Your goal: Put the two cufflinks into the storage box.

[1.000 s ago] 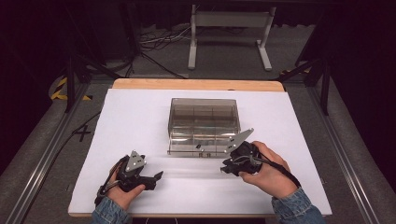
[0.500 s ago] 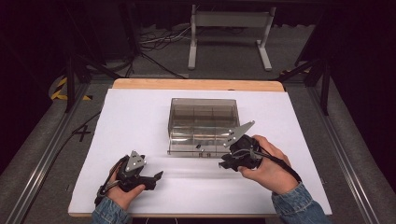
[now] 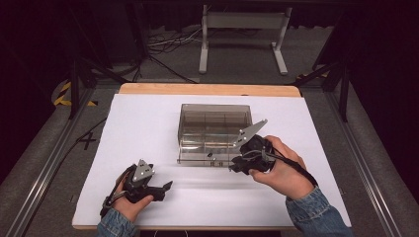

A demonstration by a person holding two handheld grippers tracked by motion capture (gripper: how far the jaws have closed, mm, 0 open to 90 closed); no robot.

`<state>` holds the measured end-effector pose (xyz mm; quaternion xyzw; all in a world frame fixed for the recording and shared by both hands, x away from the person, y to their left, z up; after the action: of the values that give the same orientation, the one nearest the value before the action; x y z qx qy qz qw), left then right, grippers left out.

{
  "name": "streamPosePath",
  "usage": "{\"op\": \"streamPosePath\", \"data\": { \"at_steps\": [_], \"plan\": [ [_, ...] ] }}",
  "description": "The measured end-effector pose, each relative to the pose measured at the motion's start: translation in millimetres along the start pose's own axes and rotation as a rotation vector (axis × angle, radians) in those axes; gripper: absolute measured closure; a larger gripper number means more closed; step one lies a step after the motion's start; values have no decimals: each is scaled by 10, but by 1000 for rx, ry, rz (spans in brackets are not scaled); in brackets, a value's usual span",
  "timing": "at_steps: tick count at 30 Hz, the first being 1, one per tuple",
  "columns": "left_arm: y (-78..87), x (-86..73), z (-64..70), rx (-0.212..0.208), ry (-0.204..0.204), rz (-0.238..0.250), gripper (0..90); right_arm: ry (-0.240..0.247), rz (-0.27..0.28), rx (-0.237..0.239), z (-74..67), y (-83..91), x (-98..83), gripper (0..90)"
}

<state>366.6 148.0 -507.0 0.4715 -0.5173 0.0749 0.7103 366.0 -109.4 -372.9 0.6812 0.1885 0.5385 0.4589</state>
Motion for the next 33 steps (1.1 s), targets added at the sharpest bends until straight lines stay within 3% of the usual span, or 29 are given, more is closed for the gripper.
{"op": "streamPosePath", "data": {
  "at_steps": [14,33],
  "plan": [
    [0,0,0,-1,0,0,112,-13,39,-3,57,-1,148,748],
    [0,1,2,-4,4,1,112,-52,32,-42,226,-62,321,748]
  ]
}}
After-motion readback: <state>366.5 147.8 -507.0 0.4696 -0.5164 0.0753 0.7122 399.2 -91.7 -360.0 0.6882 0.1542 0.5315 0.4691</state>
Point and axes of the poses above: each handheld gripper's, and its own axes: y roughly backward along the jaws, x roughly out of its top, z roughly to its right, the point moved 8 cm from there along -y, roughly forward along the jaws, and after that the axes turned 3 degrees about z, right-handed, at the moved point
